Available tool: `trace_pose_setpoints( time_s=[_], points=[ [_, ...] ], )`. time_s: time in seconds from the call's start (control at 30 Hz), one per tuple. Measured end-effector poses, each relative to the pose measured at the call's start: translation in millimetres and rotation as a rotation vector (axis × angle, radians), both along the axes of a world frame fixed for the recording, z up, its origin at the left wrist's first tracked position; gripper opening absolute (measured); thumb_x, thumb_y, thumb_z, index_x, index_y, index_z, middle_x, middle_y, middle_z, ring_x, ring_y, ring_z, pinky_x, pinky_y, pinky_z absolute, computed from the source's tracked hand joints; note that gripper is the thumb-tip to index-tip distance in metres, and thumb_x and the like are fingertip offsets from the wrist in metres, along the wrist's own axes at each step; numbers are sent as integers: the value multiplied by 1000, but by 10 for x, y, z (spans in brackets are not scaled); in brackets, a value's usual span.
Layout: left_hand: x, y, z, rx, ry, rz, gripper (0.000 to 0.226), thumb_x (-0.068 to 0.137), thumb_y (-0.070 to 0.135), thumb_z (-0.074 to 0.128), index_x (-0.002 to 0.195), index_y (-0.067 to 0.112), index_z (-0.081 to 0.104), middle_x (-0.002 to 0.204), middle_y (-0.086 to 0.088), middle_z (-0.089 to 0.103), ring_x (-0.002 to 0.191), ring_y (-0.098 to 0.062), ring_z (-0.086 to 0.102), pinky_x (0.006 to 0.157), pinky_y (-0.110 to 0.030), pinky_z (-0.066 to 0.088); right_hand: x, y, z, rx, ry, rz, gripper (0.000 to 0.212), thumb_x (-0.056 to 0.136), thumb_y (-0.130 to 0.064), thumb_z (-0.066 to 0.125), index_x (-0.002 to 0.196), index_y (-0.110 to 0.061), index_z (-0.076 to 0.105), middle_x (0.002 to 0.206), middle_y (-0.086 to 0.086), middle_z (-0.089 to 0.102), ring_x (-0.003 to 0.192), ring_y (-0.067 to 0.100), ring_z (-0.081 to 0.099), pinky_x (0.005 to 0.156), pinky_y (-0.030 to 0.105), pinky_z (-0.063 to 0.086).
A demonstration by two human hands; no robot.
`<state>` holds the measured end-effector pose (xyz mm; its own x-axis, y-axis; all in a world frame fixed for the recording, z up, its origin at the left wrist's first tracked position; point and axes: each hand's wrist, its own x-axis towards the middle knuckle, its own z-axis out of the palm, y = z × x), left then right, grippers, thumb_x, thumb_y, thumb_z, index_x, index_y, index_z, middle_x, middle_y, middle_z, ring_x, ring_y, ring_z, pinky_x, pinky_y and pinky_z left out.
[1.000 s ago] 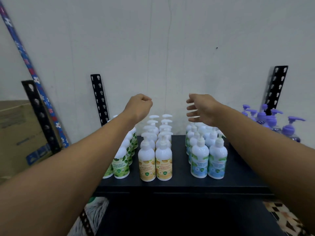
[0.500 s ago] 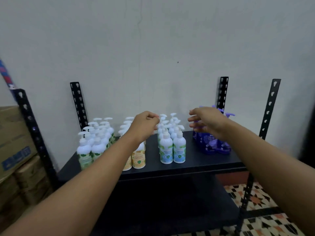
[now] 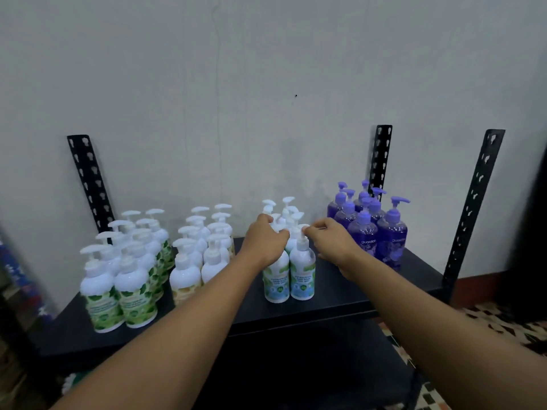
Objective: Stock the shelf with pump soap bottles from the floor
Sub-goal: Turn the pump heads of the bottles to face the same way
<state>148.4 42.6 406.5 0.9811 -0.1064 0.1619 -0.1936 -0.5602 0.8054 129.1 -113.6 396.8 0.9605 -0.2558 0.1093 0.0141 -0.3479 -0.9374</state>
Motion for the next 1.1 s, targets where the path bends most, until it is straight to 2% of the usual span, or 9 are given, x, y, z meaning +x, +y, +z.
trace_pose_setpoints(
  time_s=[0.07,0.17,0.33,0.43,0.57,0.7,0.87,1.0,1.1],
  points=[
    [67,18,-30,9,25,15,50,99,27,53,146,13,43,140,-9,55,124,-28,56,102,-38,46,34,25,-70,8,-15,-9,22,98,-29,60,110,-11,60,104,3,64,89,17,60,84,39,54],
    [129,57,-55,-6,38,17,36,99,24,51,134,16,52,126,-6,62,111,-26,60,97,-39,51,58,27,-118,17,-29,-26,20,97,-32,61,109,-16,59,108,1,65,100,21,64,93,47,57],
    [167,83,-73,-62,60,-18,34,95,34,57,127,23,53,119,-4,62,104,-25,62,94,-46,56,50,-5,-132,52,-49,-14,20,94,-34,65,107,-21,56,111,3,65,102,24,66,91,50,58],
    [179,94,-84,-61,54,-27,21,97,33,55,117,26,55,116,-3,64,103,-25,64,93,-48,56,52,-38,-145,53,-40,-1,18,95,-34,65,106,-21,58,111,5,66,100,24,67,91,50,59],
    [165,116,-56,-68,72,-31,23,98,34,55,119,26,55,115,-4,64,99,-25,64,95,-50,56,61,-134,-107,110,-2,71,16,98,-27,63,108,-15,61,114,14,68,89,25,67,80,41,59],
    [140,127,-37,-99,90,-48,23,99,32,55,122,26,57,118,-6,63,91,-23,61,92,-50,59,50,-239,-27,153,84,147,19,104,-22,55,118,-12,62,121,17,68,101,30,66,81,40,59],
    [133,152,-20,-125,117,-77,17,101,29,54,117,30,60,116,-5,65,97,-27,65,94,-53,58,93,-282,52,150,143,206,23,108,-22,48,123,-12,61,119,17,69,89,22,63,78,35,54],
    [144,168,-20,-146,135,-97,14,101,28,53,111,33,61,116,-5,65,107,-32,67,93,-55,58,144,-324,69,134,175,226,24,108,-24,46,122,-15,63,116,16,70,90,22,64,77,37,54],
    [156,175,-39,-153,131,-100,16,102,29,53,115,34,61,118,-3,64,108,-28,65,94,-54,58,169,-354,82,147,190,257,24,108,-25,46,121,-17,64,111,13,72,90,21,65,75,34,55]
  ],
)
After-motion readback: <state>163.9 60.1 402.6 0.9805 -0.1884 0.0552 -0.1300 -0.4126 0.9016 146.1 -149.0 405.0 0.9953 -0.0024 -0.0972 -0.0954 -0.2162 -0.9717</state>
